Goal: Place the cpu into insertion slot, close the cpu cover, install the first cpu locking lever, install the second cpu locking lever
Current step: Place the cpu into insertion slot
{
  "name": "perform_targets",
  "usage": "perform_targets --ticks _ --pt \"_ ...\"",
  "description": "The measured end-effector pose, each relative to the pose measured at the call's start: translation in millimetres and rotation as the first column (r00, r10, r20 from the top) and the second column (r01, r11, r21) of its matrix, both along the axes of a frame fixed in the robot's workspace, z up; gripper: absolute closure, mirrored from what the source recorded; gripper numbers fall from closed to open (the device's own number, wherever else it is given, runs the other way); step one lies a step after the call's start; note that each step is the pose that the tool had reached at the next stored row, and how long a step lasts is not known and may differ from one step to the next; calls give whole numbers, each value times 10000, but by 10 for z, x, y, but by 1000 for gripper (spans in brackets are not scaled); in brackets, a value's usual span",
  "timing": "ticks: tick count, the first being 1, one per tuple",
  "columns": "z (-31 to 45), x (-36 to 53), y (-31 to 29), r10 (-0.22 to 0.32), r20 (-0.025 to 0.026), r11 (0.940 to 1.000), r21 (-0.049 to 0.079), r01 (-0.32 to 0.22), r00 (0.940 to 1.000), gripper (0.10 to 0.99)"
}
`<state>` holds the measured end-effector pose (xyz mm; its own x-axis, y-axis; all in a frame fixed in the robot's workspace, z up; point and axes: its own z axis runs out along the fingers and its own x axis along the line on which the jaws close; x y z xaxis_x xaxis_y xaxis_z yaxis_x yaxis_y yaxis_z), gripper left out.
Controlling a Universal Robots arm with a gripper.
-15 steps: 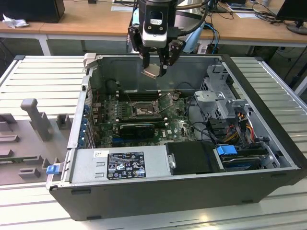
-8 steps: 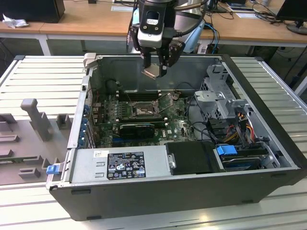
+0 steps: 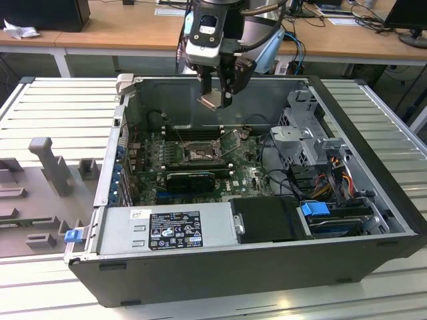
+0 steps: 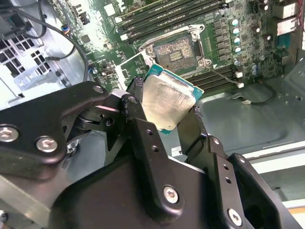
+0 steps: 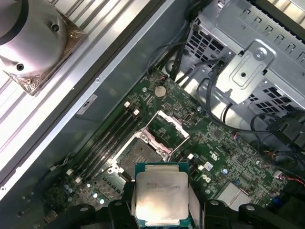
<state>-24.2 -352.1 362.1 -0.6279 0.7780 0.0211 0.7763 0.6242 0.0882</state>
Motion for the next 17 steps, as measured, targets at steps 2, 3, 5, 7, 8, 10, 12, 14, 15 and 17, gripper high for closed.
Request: perform_targets --ticks 2,3,5,7,8,10,12,14,15,17 --pt "0 0 0 -167 0 9999 0 167 9999 553" --pt "-1 0 0 -302 0 9995 0 302 9995 553" --pt "-2 0 0 -521 0 9986 0 521 9986 553" --pt "-2 0 0 -761 0 9971 0 761 9971 553" --pt "-2 0 0 -837 0 9965 0 837 9965 553" --pt "-3 0 0 -997 0 9950 0 997 9950 553" --pt "-4 0 0 -1188 0 9929 0 1188 9929 553" --pt "-4 0 0 -1374 0 9905 0 1374 9905 553" --pt "-4 0 0 -1434 0 9897 0 1434 9897 553" --pt "-5 0 0 -1586 0 9873 0 1586 9873 553"
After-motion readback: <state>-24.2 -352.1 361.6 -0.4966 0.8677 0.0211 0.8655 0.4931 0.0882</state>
